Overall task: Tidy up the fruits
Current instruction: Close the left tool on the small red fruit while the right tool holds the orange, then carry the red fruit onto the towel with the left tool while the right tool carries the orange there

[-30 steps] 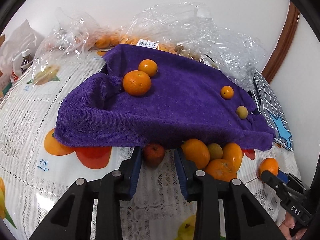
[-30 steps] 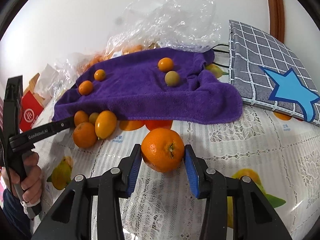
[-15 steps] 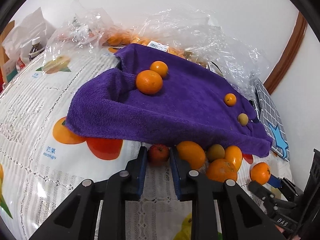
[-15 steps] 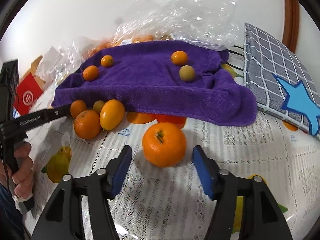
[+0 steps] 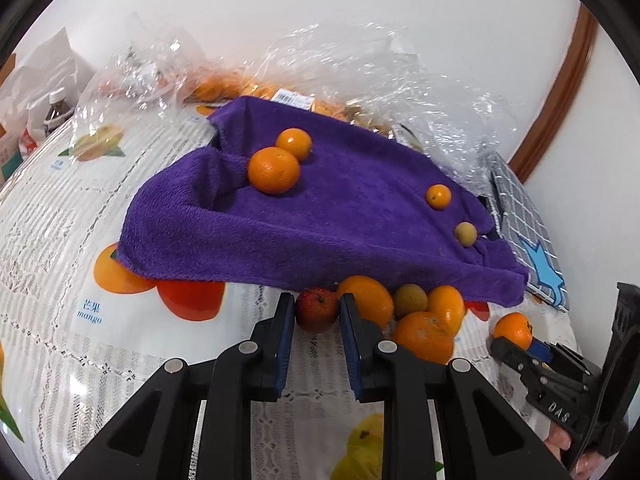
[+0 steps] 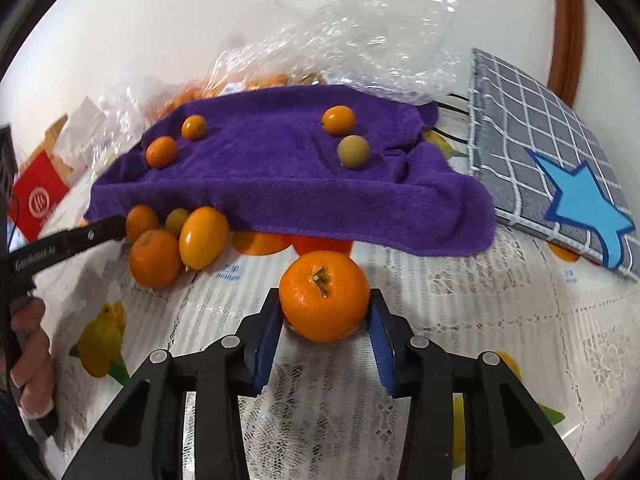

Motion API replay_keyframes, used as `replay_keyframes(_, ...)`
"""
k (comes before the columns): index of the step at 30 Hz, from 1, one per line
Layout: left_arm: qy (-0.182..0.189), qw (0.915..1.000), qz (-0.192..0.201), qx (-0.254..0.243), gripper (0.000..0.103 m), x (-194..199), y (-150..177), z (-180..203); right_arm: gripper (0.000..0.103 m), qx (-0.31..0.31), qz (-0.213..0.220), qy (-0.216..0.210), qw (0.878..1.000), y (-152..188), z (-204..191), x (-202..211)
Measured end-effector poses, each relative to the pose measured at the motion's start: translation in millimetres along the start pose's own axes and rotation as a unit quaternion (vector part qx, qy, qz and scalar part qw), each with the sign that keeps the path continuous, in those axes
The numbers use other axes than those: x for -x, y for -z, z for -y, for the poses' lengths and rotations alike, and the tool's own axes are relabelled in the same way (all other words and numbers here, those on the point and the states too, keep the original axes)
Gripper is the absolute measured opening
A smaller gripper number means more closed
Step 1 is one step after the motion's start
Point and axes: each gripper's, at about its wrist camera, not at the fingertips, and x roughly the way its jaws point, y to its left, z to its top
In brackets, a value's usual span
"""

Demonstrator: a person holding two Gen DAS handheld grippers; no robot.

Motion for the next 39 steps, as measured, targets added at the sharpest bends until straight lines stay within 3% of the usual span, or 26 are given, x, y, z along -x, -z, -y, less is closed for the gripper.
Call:
replay_keyframes(6, 0.015, 0.9995, 0.027, 0.003, 0.022, 9.8, -0.6, -3.0, 0.042, -0.034, 0.037, -0.022, 0.998, 2.6, 11.8, 14.6)
replay_keyframes(13, 0.019, 0.9985, 0.052, 0.005, 0.022, 19.1, -0.7, -4.0, 0.042, -0.034, 0.045, -0.026, 0.998, 2.2, 9.0, 16.8)
replay_keyframes(21, 0.026, 0.9980, 0.049, 0.031, 0.022, 18.8, -11.0, -10.8, 0.042, -0.039, 0.057, -0.035, 0.997, -0.6, 10.6, 22.2)
replay_keyframes(27, 0.008, 0.9965, 0.077, 0.033, 0.022, 23.0, -45.3, -11.6, 0.042, -0.026, 0.090, -0.047, 0.995, -38.5, 14.5, 40.1)
replay_keyframes(31, 0.012, 0.9946, 0.082, 0.063, 0.022, 14.1, -72.9, -21.3, 0.042, -0.023, 0.113, -0.049, 0.992, -74.6, 18.1, 38.3)
replay_keyframes(35, 0.011, 0.9933, 0.090, 0.073, 0.022, 3.0, -85.9, -28.2, 0.042, -0.031, 0.113, -0.051, 0.992, -99.0, 24.6, 19.4)
replay_keyframes(39, 0.009, 0.9941, 0.071, 0.082, 0.022, -15.4, -77.1, -41.6, 0.042, -0.052, 0.091, -0.053, 0.993, -94.2, 34.0, -8.3)
